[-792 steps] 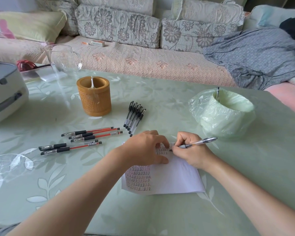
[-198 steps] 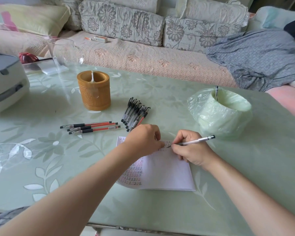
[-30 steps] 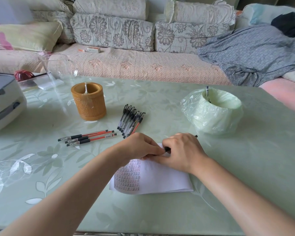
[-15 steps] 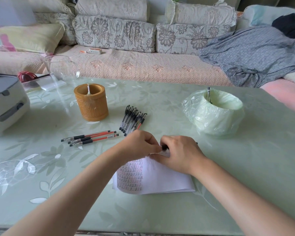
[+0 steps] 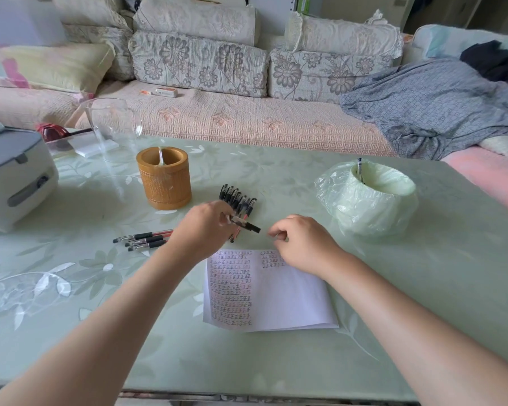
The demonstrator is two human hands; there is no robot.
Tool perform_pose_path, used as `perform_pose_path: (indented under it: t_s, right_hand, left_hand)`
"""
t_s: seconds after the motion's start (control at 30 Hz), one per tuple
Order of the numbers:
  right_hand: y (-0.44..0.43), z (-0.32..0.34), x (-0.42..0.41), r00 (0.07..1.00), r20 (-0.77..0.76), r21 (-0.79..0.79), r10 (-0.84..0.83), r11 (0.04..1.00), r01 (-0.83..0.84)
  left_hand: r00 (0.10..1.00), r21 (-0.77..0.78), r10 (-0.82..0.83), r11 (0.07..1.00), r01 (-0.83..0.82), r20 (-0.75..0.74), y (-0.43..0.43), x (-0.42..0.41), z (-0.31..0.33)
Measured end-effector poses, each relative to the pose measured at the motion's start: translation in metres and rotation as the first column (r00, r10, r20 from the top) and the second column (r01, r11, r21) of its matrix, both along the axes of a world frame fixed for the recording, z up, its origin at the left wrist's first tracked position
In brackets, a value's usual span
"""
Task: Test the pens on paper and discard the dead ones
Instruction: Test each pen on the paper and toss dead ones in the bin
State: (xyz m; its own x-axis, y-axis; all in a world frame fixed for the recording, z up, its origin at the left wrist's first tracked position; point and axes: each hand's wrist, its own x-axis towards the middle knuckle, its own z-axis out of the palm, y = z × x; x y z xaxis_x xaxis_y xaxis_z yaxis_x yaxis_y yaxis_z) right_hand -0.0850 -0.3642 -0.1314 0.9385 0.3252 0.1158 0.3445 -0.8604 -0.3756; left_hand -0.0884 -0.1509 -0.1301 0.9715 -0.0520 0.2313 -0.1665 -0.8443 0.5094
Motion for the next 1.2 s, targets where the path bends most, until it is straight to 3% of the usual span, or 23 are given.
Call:
perform_pose_path:
  t_s: [0.13,0.33,0.47,0.73,1.0,1.1,1.2]
  right_hand:
    - [0.013,0.002,0.012,0.985,-0.037,0.078,-0.17,0.982,0.173]
    - [0.032,-0.008,0.031,0.929,-0.121,0.133,-0.35,0.922,0.365]
    - [0.045,-0.009,0.037,0.904,-0.139,0.147,-0.404,0.895,0.422]
    - [0.065,-0.017,0.037,0.933,-0.189,0.144,-0.307,0.931,0.336]
    - [0.058,-0.007,0.028,0.97,-0.122,-0.046,-0.212,0.977,0.208]
    - [0.057,0.0,0.022,0.984,-0.128,0.054,-0.121,0.99,0.128]
    - [0.06,0.007,0.015,0.984,-0.171,0.31,-0.042,0.946,0.094]
  left_hand:
    - [0.997,0.153,0.017,0.988,-0.028,0.076,0.028,0.001,-0.004]
    - [0.997,0.357,0.069,0.932,-0.057,-0.022,0.06,-0.01,-0.009]
    - [0.993,0.405,0.096,0.912,-0.062,-0.064,0.07,-0.016,-0.012]
    - [0.998,0.45,0.057,0.891,-0.058,0.017,0.069,-0.02,-0.015]
    - [0.999,0.262,-0.029,0.965,0.021,0.029,0.054,-0.013,-0.001]
    - [0.996,0.212,-0.066,0.976,0.054,0.054,0.043,-0.012,0.005]
    - [0.993,0.188,-0.112,0.977,0.102,0.043,0.033,-0.01,0.007]
